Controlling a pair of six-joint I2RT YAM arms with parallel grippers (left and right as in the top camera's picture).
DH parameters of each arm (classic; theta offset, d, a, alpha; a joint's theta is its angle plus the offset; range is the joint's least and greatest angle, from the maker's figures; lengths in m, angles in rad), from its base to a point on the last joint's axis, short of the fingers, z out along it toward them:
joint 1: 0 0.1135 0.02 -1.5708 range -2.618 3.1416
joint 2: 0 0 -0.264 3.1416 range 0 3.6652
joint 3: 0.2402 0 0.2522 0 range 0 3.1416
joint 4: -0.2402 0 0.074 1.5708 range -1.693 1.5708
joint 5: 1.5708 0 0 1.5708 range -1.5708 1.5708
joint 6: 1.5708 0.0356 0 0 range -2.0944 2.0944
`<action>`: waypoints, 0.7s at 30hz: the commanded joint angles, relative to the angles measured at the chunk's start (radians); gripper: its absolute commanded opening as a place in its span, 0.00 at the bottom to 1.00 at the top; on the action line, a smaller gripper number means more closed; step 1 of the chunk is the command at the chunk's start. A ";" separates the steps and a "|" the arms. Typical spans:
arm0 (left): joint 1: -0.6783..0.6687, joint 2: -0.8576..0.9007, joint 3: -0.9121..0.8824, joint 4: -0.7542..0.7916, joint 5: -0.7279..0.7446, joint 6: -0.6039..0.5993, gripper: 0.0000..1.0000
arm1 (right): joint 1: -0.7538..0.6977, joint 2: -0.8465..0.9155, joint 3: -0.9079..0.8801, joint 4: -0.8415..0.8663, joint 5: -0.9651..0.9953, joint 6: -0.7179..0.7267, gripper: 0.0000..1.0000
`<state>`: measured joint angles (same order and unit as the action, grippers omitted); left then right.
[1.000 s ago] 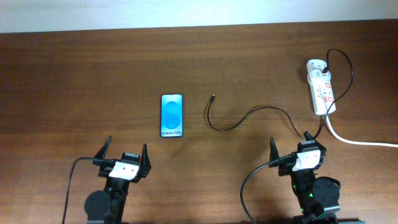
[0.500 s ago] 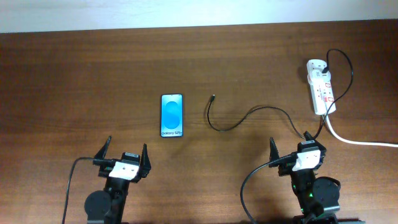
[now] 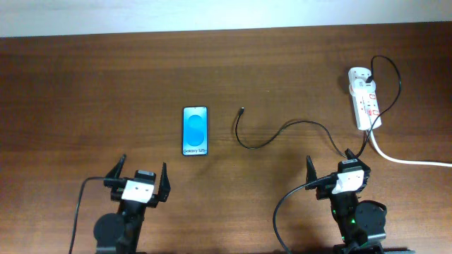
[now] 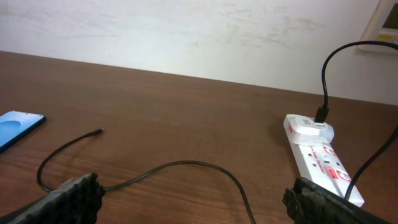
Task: Plug charger to phone and switch on socket
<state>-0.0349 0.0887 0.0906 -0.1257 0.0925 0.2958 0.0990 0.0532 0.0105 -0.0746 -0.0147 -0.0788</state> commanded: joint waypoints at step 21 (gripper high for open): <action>-0.017 1.204 1.151 -0.616 0.242 -0.094 0.99 | 0.005 -0.008 -0.005 -0.005 0.020 0.004 0.98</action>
<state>-0.0353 1.0744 1.0256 -0.6010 0.2600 0.2150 0.0994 0.0536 0.0105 -0.0750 -0.0067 -0.0788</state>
